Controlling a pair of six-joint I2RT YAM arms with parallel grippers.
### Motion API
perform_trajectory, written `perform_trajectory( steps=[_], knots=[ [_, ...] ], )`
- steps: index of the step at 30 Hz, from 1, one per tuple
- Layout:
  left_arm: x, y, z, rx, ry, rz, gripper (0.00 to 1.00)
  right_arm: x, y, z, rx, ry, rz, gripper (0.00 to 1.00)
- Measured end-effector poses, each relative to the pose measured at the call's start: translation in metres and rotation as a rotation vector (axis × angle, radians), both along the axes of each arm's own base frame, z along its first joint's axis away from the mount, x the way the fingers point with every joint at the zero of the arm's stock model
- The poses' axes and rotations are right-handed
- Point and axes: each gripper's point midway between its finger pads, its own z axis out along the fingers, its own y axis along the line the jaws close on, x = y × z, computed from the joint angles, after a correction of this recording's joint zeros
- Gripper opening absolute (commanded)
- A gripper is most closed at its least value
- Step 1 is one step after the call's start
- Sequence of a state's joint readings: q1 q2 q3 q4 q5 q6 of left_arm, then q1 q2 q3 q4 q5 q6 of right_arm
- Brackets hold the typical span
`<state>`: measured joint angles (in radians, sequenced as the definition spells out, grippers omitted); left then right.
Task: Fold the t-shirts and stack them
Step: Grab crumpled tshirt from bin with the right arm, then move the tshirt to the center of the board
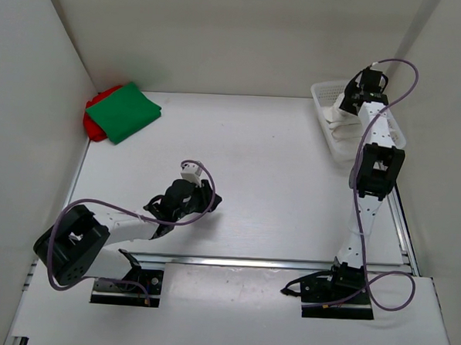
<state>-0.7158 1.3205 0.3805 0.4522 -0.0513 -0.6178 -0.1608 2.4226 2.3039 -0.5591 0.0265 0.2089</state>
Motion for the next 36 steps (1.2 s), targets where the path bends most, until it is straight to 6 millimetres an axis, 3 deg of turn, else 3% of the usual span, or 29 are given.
perform_trajectory(
  steps=[1,3,4,5,6,11,16,19,22,23,26,29,31,32,36],
  knots=[
    [0.0,0.0,0.0,0.0,0.0,0.0,0.46,0.001,0.0,-0.001,0.001,0.001,-0.001,0.26],
    [0.0,0.0,0.0,0.002,0.001,0.0,0.46,0.004,-0.002,0.001,0.005,-0.012,-0.007,0.26],
    [0.0,0.0,0.0,0.004,0.001,-0.001,0.45,0.006,-0.004,0.002,0.005,-0.021,-0.01,0.19],
    [0.0,0.0,0.0,0.004,0.0,-0.001,0.45,0.007,-0.005,0.003,0.003,-0.027,-0.012,0.06],
    [0.0,0.001,0.0,0.004,0.0,0.0,0.45,0.009,-0.008,0.004,0.001,-0.034,-0.015,0.01],
    [0.003,0.006,0.006,-0.002,-0.008,0.015,0.46,0.013,-0.004,0.015,0.031,-0.058,-0.016,0.0],
    [0.014,0.014,0.014,-0.009,-0.008,0.044,0.46,0.012,0.016,0.062,0.091,-0.128,0.043,0.0],
    [0.02,0.019,0.029,-0.03,-0.031,0.061,0.47,-0.004,0.035,0.122,0.12,-0.202,0.095,0.0],
    [0.026,0.026,0.046,-0.061,-0.064,0.08,0.47,-0.036,0.069,0.218,0.125,-0.348,0.179,0.0],
    [0.027,0.03,0.051,-0.069,-0.073,0.089,0.47,-0.053,0.087,0.259,0.121,-0.419,0.221,0.0],
    [0.033,0.045,0.064,-0.092,-0.091,0.128,0.48,-0.125,0.152,0.375,0.112,-0.647,0.377,0.0],
    [0.037,0.063,0.083,-0.127,-0.12,0.167,0.49,-0.218,0.219,0.463,0.123,-0.869,0.56,0.0],
    [0.04,0.081,0.101,-0.16,-0.157,0.208,0.5,-0.274,0.247,0.501,0.152,-0.986,0.667,0.0],
    [0.042,0.089,0.108,-0.172,-0.173,0.227,0.5,-0.297,0.252,0.516,0.161,-1.035,0.695,0.0],
    [0.042,0.123,0.135,-0.206,-0.246,0.309,0.52,-0.348,0.256,0.551,0.184,-1.166,0.748,0.0]
  ],
)
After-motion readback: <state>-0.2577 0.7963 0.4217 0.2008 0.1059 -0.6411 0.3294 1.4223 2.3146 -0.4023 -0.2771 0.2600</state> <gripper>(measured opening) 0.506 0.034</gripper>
